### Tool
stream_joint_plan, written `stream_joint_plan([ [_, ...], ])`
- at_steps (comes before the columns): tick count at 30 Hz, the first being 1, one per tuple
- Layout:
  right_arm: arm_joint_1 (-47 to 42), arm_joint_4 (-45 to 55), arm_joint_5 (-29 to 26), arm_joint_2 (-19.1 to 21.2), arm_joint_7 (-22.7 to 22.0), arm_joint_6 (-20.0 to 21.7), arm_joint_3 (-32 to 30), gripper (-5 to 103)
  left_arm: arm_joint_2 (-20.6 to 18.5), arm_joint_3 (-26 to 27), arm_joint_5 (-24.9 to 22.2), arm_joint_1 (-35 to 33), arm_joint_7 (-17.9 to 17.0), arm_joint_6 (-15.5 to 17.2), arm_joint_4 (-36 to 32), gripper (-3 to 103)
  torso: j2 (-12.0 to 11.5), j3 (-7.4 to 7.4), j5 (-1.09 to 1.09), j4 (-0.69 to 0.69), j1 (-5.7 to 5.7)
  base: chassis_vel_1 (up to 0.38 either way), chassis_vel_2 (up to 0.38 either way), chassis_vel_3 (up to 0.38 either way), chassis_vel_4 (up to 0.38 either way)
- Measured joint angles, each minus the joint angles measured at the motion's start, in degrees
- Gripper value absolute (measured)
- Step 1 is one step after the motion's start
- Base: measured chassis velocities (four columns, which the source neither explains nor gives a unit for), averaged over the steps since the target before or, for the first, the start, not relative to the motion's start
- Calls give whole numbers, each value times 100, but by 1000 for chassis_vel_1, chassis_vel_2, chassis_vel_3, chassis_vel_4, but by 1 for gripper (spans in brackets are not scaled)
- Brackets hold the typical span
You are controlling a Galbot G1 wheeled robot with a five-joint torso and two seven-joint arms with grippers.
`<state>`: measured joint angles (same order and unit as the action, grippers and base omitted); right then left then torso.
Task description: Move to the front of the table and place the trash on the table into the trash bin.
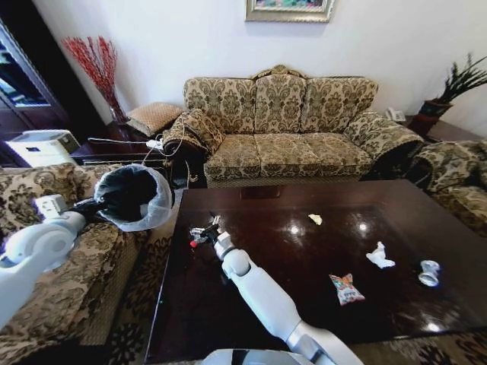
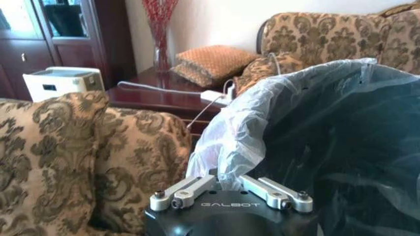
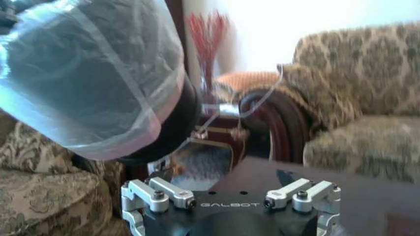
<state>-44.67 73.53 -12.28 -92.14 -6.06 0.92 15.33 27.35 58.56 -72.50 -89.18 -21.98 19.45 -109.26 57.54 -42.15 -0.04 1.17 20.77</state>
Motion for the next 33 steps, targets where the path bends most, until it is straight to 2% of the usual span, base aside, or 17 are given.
stream_joint_plan([
  [1,14,44,-235,0,-196,201,88,100,8,-12,6,4,-2,0,0,0,0,0,0,1,0,85,79,-36,-41],
  [2,14,44,-235,0,-196,201,88,100,8,-12,6,4,-2,0,0,0,0,0,0,1,0,85,79,-36,-41],
  [4,58,128,-647,-2,-651,593,241,100,15,-22,13,6,-4,-2,0,0,0,0,2,3,-1,31,39,5,-8],
  [5,58,128,-647,-2,-651,593,241,100,15,-22,13,6,-4,-2,0,0,0,0,2,3,-1,0,0,0,0],
  [7,109,128,-889,-1,-1044,808,353,100,25,-27,18,7,-3,-9,7,0,0,0,3,2,-2,0,0,0,0],
  [9,235,-18,-937,0,-1152,876,383,100,41,-28,21,2,2,-13,8,0,0,0,6,-1,-2,0,0,0,0],
  [14,517,-365,-998,1,-1094,893,311,100,101,-13,27,-17,11,-17,3,0,0,0,5,-1,0,0,0,0,0],
  [18,540,-376,-1162,0,-1090,1112,193,100,146,-12,40,-16,10,-24,17,0,0,0,4,0,0,0,0,0,0],
  [33,362,-256,-1346,0,-1265,1280,122,100,151,-69,54,25,20,-50,48,0,0,0,4,0,-1,0,0,0,0],
])
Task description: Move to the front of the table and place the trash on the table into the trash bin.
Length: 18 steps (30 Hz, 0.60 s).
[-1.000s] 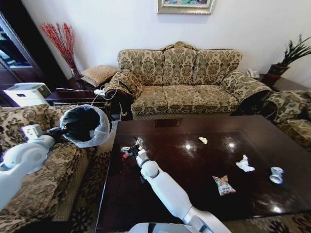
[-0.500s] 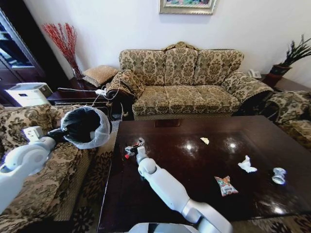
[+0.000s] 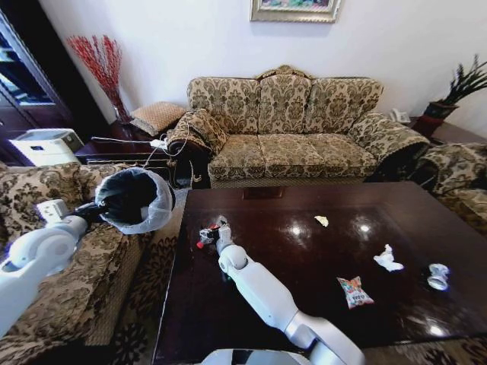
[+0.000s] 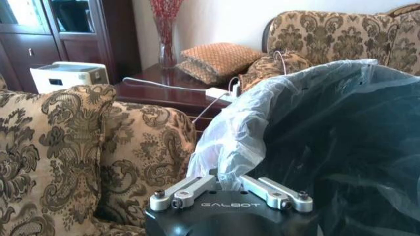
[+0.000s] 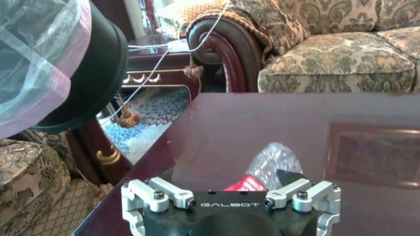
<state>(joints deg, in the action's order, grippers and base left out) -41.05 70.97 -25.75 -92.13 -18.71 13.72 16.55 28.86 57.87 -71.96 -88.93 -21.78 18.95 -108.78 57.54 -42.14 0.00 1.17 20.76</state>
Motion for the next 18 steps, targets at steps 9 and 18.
stream_joint_plan([
  [9,-140,330,-128,0,-257,153,20,100,-14,2,7,6,9,-16,6,0,0,0,0,0,0,0,0,0,0],
  [18,-192,437,-260,0,-476,188,-19,100,12,-46,26,27,17,-34,11,0,0,0,0,0,0,0,0,0,0],
])
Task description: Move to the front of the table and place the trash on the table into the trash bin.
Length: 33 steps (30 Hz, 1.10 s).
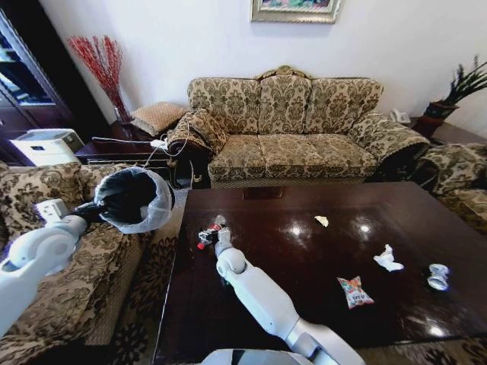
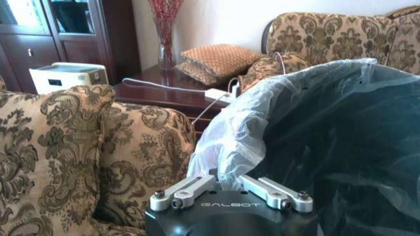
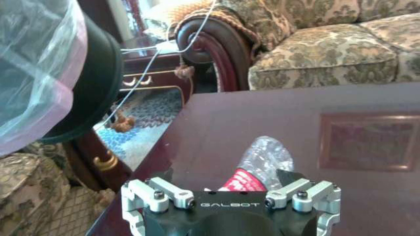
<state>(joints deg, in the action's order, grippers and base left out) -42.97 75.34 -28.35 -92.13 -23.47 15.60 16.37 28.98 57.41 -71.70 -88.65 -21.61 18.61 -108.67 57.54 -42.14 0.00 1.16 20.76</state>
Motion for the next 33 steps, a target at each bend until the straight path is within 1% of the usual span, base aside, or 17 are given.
stream_joint_plan([
  [2,-73,80,0,0,-203,-20,11,100,-5,-3,6,0,2,0,11,0,0,0,0,0,0,0,0,0,0],
  [6,-136,88,-4,0,-337,-83,59,100,-17,-19,10,17,12,-9,35,0,0,0,1,1,0,0,0,0,0],
  [12,-88,-130,-53,0,-354,-144,40,100,34,-122,16,96,5,-12,10,0,0,0,0,0,0,0,0,0,0],
  [21,160,-608,-132,-1,-402,-259,22,100,59,-114,34,74,7,-18,27,0,0,0,0,1,0,0,0,0,0],
  [27,312,-740,-220,-1,-298,-257,57,102,69,-126,47,87,20,-39,42,0,0,0,0,0,0,0,0,0,0],
  [28,331,-740,-239,0,-277,-240,71,98,70,-133,49,93,23,-46,54,0,0,0,0,0,0,0,0,0,0],
  [30,341,-740,-245,0,-256,-231,78,98,70,-137,51,99,24,-52,63,0,0,0,0,0,0,0,0,0,0],
  [33,376,-754,-340,0,-169,-193,93,82,66,-154,53,119,29,-81,75,0,0,0,0,1,0,0,0,0,0],
])
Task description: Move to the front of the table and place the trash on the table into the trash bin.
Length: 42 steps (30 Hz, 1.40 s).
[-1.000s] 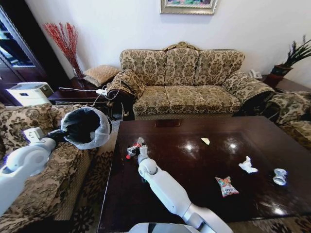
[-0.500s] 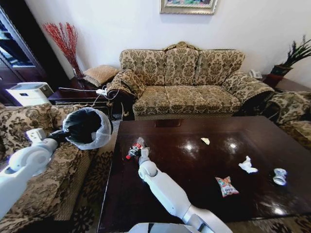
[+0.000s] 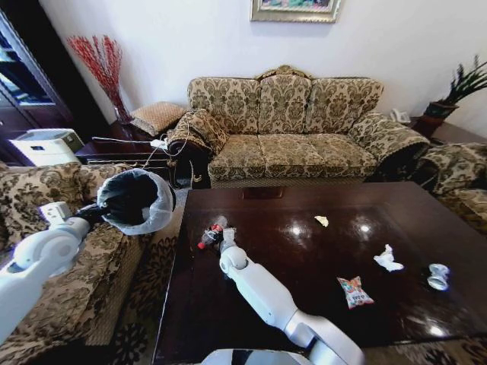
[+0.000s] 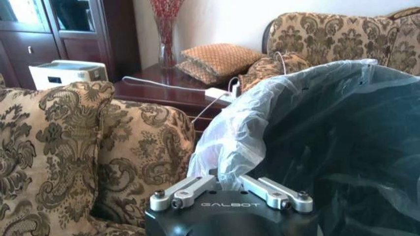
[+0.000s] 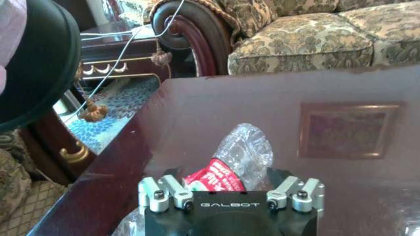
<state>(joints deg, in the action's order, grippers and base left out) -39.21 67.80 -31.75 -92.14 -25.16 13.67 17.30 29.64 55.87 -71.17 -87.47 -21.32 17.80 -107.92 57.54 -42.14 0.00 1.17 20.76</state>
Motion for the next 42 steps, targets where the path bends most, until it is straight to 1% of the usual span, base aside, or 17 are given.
stream_joint_plan([
  [1,0,0,0,0,0,0,0,82,0,0,0,0,0,0,0,0,0,0,0,0,0,0,0,0,0],
  [4,23,-29,-60,0,63,24,4,66,-1,-4,2,1,4,-12,0,0,0,0,0,0,0,0,0,0,0],
  [6,30,-33,-95,0,75,36,6,66,-1,-4,3,1,5,-14,3,0,0,0,0,-1,0,0,0,0,0],
  [8,37,-56,-139,-1,101,49,9,55,2,-4,5,-6,5,-18,4,0,0,0,0,0,0,0,0,0,0],
  [9,37,-56,-139,-1,101,49,9,55,2,-4,5,-6,5,-18,4,0,0,0,0,0,0,0,0,0,0],
  [11,37,-66,-139,-1,131,46,8,44,5,-3,6,-12,6,-18,5,0,0,0,0,0,0,0,0,0,0],
  [12,37,-66,-139,-1,131,46,8,44,5,-3,6,-12,6,-18,5,0,0,0,0,0,0,0,0,0,0],
  [16,34,-44,-162,-1,141,61,-17,24,-5,-2,7,-14,8,-18,5,0,0,0,1,0,0,0,0,0,0],
  [18,30,-36,-166,0,144,64,-27,24,-8,-2,7,-14,8,-18,5,0,0,0,0,0,0,0,0,0,0],
  [20,0,-3,-171,-1,156,71,-54,17,-23,1,8,-21,9,-18,5,0,0,1,1,0,0,0,0,0,0],
  [21,0,-3,-171,-1,156,71,-54,17,-23,1,8,-21,9,-18,5,0,0,1,1,0,0,0,0,0,0],
  [23,-32,38,-173,0,155,78,-69,11,-38,4,8,-27,9,-18,7,0,0,1,1,0,0,0,0,0,0],
  [31,-198,295,-240,2,149,181,-167,10,-57,-40,12,-9,10,-18,32,0,0,0,-2,-1,0,0,0,0,0],
  [35,-337,575,-186,3,252,256,-228,10,-69,-63,23,-7,11,-17,33,0,0,-1,-4,0,0,0,0,0,0],
  [39,-639,1229,190,3,494,215,-364,10,-159,-81,25,-50,8,14,7,0,0,-1,-2,0,0,0,0,0,0],
  [41,-879,1697,772,1,884,-191,-548,10,-231,-118,32,-80,-5,37,-51,0,0,0,1,1,0,0,0,0,0],
  [42,-879,1697,772,1,884,-191,-548,10,-231,-118,32,-80,-5,37,-51,0,0,0,1,1,0,0,0,0,0],
])
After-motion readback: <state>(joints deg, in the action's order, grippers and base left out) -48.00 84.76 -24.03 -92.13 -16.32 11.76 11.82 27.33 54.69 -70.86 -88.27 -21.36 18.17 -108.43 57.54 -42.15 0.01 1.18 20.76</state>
